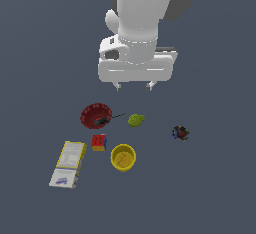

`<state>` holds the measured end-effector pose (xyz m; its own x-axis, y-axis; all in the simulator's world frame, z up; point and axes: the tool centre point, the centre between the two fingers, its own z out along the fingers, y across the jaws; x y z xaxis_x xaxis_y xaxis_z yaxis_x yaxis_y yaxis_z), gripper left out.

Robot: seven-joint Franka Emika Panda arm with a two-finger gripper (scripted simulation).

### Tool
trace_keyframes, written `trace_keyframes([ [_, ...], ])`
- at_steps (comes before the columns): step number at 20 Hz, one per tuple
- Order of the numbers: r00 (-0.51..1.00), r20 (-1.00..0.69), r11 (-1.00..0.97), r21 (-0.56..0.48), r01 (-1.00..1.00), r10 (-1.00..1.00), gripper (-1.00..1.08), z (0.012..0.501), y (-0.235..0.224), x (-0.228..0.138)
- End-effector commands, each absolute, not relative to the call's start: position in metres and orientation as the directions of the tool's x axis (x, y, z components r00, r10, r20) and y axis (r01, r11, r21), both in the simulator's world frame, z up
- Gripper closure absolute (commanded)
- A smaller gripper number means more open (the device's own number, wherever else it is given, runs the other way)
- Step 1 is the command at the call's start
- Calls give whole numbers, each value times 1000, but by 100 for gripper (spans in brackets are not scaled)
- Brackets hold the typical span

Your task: Pick up a designated object from a clutter of objects.

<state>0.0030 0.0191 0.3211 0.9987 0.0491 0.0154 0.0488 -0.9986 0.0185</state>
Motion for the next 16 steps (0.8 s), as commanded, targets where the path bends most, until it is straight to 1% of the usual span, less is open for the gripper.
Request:
trace_keyframes([
  [1, 998, 14, -998, 21, 63, 64, -92, 318, 21, 4],
  [9, 976, 5, -975, 38, 219, 219, -92, 288, 50, 17],
  [16, 885, -12, -884, 50, 466, 466, -92, 236, 100, 31],
])
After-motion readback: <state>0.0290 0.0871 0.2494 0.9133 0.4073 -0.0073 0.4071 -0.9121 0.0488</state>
